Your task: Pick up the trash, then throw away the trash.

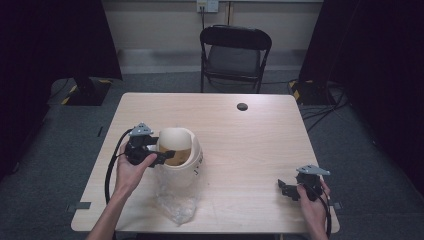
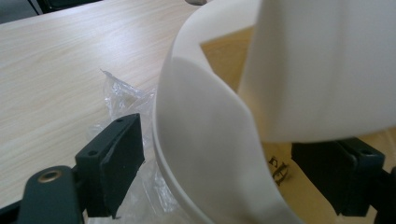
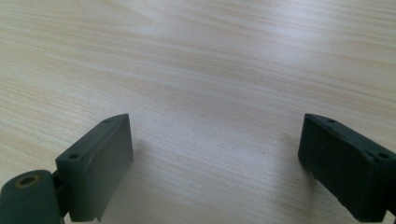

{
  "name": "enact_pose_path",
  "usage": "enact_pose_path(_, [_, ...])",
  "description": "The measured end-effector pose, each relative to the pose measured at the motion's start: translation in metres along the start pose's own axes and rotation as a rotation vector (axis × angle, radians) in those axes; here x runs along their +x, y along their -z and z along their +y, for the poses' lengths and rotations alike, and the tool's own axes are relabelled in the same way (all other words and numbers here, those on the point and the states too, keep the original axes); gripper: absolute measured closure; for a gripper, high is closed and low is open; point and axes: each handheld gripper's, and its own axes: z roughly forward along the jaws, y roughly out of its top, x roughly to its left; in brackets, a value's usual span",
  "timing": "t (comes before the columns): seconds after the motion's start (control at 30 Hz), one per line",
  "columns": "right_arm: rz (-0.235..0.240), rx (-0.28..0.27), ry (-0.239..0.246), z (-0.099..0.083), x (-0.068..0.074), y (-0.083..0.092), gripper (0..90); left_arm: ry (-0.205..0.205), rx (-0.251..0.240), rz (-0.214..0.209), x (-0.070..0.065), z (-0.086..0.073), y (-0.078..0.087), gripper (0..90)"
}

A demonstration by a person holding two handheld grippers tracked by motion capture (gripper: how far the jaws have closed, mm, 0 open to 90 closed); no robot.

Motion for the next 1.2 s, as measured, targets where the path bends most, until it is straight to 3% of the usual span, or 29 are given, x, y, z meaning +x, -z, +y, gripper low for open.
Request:
enact_pose_path(0.23, [0.000, 0.000, -0.001, 0.000, 0.000, 0.000, 9.3, 0.020, -0.050, 0.009, 0.002, -0.008, 0.019, 16.7])
enact_pose_path(0.37, [0.000, 0.001, -0.001, 0.000, 0.000, 0.000, 9.3, 0.067, -0.091, 0.003, 0.009, -0.015, 0.028, 16.7])
enact_pose_path(0.4, [0.000, 0.001, -0.003, 0.001, 0.000, -0.001, 9.3, 0.098, -0.114, -0.010, 0.014, -0.019, 0.032, 16.9])
enact_pose_path(0.53, [-0.001, 0.001, -0.005, 0.003, 0.000, -0.003, 9.3, 0.123, -0.138, -0.032, 0.018, -0.023, 0.037, 16.9])
enact_pose_path(0.73, [-0.002, 0.001, -0.003, 0.003, 0.000, -0.004, 9.3, 0.085, -0.148, -0.001, 0.014, -0.022, 0.053, 17.1])
enact_pose_path(0.9, [-0.002, -0.001, -0.003, 0.003, 0.001, -0.004, 9.4, 0.114, -0.156, 0.027, 0.032, -0.026, 0.064, 17.2])
enact_pose_path(1.03, [-0.002, 0.000, -0.003, 0.003, 0.001, -0.004, 9.4, 0.127, -0.153, 0.083, 0.050, -0.032, 0.071, 17.2])
enact_pose_path(1.2, [-0.002, 0.000, -0.003, 0.003, 0.001, -0.004, 9.4, 0.134, -0.134, 0.108, 0.062, -0.038, 0.070, 17.2])
